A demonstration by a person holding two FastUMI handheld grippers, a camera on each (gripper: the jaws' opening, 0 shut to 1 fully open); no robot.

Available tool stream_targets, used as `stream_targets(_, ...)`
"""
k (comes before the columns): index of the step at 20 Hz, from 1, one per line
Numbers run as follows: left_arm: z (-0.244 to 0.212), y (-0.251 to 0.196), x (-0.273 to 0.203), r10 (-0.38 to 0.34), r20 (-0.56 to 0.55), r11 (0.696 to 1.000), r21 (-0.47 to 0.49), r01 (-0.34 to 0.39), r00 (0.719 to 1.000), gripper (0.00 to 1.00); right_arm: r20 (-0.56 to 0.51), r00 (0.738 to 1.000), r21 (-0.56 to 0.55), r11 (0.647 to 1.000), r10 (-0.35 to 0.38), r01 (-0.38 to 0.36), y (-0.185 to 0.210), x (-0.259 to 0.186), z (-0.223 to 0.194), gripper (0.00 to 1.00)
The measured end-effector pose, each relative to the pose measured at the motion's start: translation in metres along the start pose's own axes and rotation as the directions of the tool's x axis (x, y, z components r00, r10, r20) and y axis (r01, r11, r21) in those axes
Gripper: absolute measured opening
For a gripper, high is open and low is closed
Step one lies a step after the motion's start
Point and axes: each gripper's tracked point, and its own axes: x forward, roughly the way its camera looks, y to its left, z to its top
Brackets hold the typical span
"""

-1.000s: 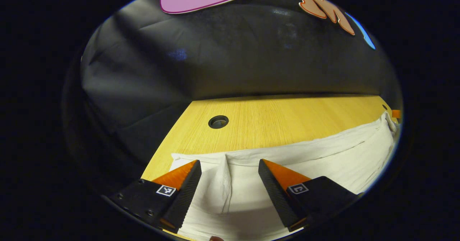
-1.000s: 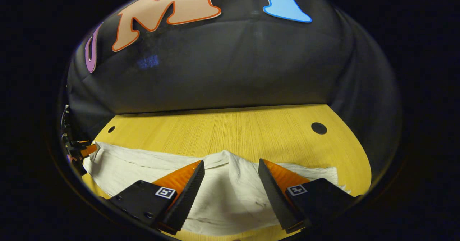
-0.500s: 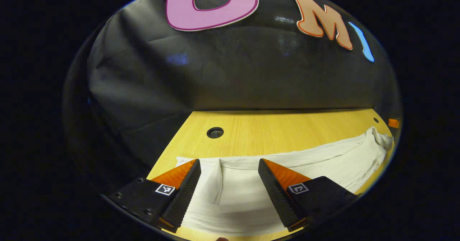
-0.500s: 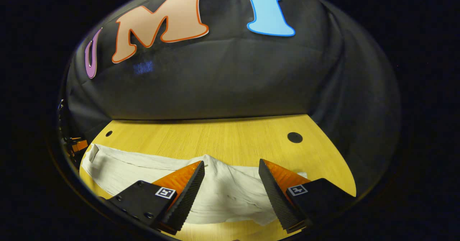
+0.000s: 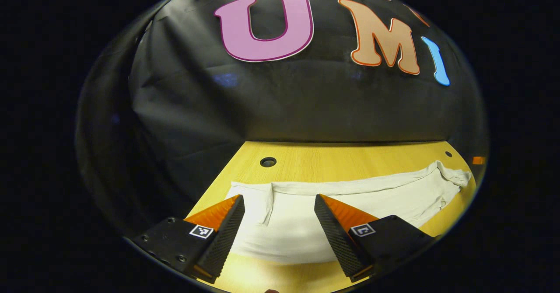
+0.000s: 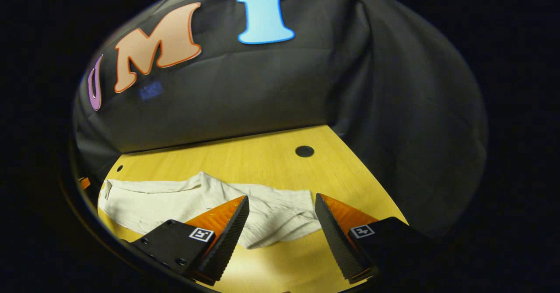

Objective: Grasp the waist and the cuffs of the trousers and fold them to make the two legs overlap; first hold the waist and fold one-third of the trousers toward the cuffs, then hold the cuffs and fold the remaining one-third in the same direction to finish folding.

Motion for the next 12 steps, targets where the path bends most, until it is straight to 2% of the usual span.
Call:
stream_targets(1, 0.001, 0.000, 0.000, 0.008, 0.001, 1.000, -0.009, -0.008, 1.000, 0.98, -0.008, 1.000, 0.014, 1.000, -0.007, 0.007, -0.009, 0.002, -0.005, 0.97)
stream_targets(5, 0.006, 0.001, 0.002, 0.038, 0.009, 0.999, -0.016, -0.038, 0.999, 0.97, -0.072, 0.997, 0.103, 0.995, 0.004, 0.004, -0.030, 0.021, -0.035, 0.93)
stream_targets(7, 0.007, 0.002, 0.004, 0.060, 0.022, 0.998, -0.008, -0.060, 0.998, 0.97, -0.112, 0.993, 0.171, 0.985, 0.025, -0.005, -0.033, 0.032, -0.054, 0.97)
stream_targets(9, 0.008, 0.001, 0.004, 0.075, 0.027, 0.997, -0.014, -0.074, 0.997, 0.97, -0.124, 0.991, 0.229, 0.973, 0.051, -0.021, -0.037, 0.037, -0.063, 0.97)
stream_targets(10, 0.008, 0.000, 0.004, 0.085, 0.022, 0.996, -0.017, -0.084, 0.996, 0.97, -0.127, 0.990, 0.250, 0.968, 0.063, -0.030, -0.037, 0.038, -0.066, 0.93)
stream_targets(11, 0.007, -0.001, 0.002, 0.091, 0.019, 0.996, -0.019, -0.091, 0.996, 0.97, -0.126, 0.989, 0.272, 0.961, 0.083, -0.046, -0.035, 0.040, -0.068, 0.97)
stream_targets(12, 0.007, -0.002, 0.002, 0.096, 0.019, 0.995, -0.022, -0.095, 0.995, 0.97, -0.128, 0.987, 0.291, 0.955, 0.100, -0.059, -0.033, 0.042, -0.070, 0.93)
